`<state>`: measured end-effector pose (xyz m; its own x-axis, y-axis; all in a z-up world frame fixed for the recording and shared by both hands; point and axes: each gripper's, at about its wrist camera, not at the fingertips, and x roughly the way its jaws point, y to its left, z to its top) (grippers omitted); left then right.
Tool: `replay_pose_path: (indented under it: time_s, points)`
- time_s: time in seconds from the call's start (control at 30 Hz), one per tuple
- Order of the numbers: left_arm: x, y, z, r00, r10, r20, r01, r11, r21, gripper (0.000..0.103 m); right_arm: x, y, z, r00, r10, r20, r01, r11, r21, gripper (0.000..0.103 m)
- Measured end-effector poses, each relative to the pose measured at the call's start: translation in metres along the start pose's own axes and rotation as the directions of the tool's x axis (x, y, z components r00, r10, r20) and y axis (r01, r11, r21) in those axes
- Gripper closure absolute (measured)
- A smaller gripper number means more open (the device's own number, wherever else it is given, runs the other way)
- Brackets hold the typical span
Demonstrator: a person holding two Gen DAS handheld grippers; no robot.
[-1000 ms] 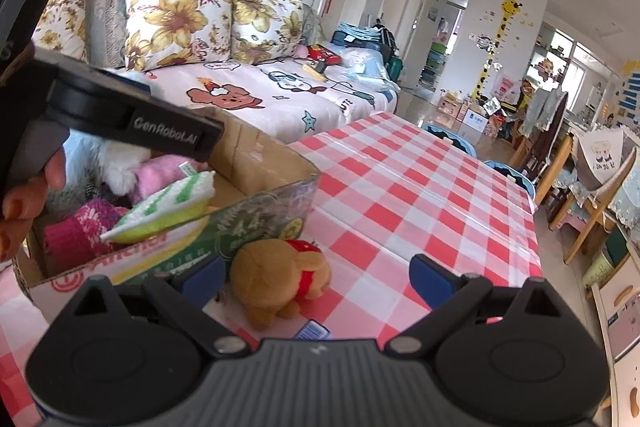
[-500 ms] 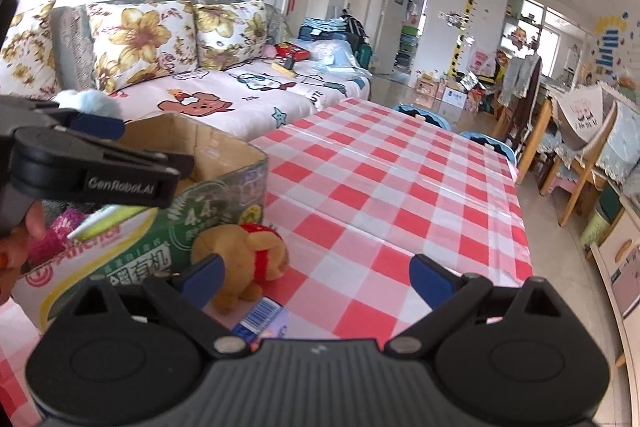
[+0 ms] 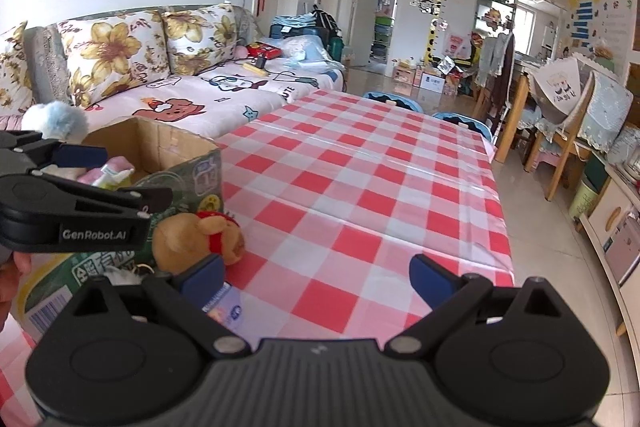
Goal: Organize soft objects
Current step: 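Move both tools back from the box to the remaining items, then grasp the floral white cloth bundle with the left tool while the right tool grasps the blue milk carton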
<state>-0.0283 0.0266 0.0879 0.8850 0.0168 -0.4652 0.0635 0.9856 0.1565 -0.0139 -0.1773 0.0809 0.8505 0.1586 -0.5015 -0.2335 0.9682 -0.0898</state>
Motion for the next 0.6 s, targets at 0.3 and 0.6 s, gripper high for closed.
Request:
replay_pose_path:
  time_s: [0.3, 0.6]
  points:
    - [-0.005, -0.005, -0.007, 0.999, -0.035, 0.015, 0.035, 0.999, 0.01, 0.004, 0.0, -0.026, -0.009, 1.0, -0.02, -0.014, 0.021, 0.996, 0.087, 0.004]
    - [-0.027, -0.018, -0.041, 0.993, -0.118, -0.003, 0.118, 0.991, 0.059, 0.004, 0.025, -0.06, -0.018, 0.992, 0.108, -0.07, -0.07, 0.909, 0.412, 0.003]
